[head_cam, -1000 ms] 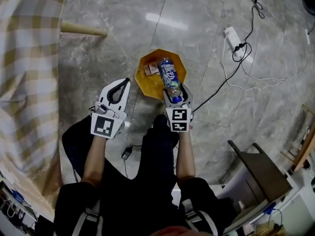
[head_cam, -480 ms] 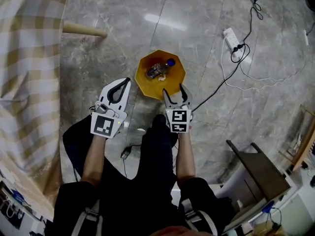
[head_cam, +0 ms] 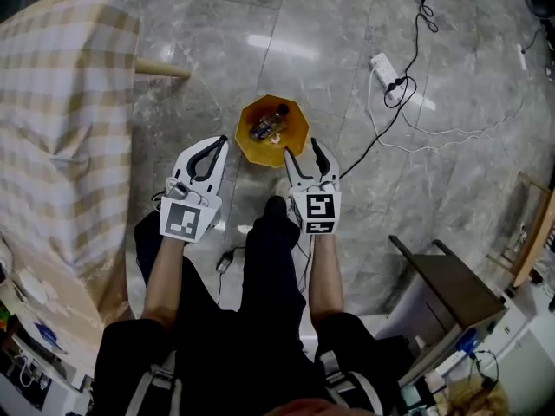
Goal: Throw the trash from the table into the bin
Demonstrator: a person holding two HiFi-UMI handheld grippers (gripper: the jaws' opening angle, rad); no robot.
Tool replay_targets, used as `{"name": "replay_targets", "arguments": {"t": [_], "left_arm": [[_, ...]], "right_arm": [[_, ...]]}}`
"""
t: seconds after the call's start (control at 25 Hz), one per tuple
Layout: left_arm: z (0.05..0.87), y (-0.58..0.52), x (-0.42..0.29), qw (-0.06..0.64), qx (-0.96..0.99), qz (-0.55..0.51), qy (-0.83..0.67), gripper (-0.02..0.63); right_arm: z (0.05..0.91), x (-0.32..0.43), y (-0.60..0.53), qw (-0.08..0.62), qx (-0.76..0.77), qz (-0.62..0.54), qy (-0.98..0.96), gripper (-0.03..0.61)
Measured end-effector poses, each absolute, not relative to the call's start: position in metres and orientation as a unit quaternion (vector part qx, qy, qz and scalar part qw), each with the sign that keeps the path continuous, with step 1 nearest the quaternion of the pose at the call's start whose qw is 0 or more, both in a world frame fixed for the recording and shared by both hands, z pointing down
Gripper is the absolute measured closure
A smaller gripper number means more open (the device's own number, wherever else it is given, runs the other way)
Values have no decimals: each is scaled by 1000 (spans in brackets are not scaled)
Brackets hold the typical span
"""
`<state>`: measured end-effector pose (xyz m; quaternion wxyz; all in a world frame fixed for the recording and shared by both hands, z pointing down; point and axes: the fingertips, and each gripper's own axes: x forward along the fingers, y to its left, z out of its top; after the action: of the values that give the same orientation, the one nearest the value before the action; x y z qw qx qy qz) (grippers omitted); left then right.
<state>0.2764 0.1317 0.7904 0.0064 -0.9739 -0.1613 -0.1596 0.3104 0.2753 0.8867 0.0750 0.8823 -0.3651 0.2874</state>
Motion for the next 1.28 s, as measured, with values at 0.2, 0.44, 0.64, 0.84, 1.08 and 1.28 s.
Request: {"name": "replay_targets", "arguments": {"t": [0.2,0.44,0.64,0.84,1.08,1.28], "left_arm": [[716,135,282,6,-974,-145,-172,611],[624,135,280,28,-974,-136,-177,611],[545,135,275,34,-976,-121,-178,611],[482,139,267,32,-976,-110,-184,611],[435,145,263,34,-976,-91,-196,611],[415,142,264,20,-979,-83,-187,611]], "right_arm": [[800,318,270,72,890,265,-365,336],[694,319,265,78,892,238,-377,348],[605,318,266,65,899,215,-375,371],[530,316,261,53,908,191,-369,393],[460,316,254,26,917,168,-360,434],[438,312,252,25,924,137,-357,513]]}}
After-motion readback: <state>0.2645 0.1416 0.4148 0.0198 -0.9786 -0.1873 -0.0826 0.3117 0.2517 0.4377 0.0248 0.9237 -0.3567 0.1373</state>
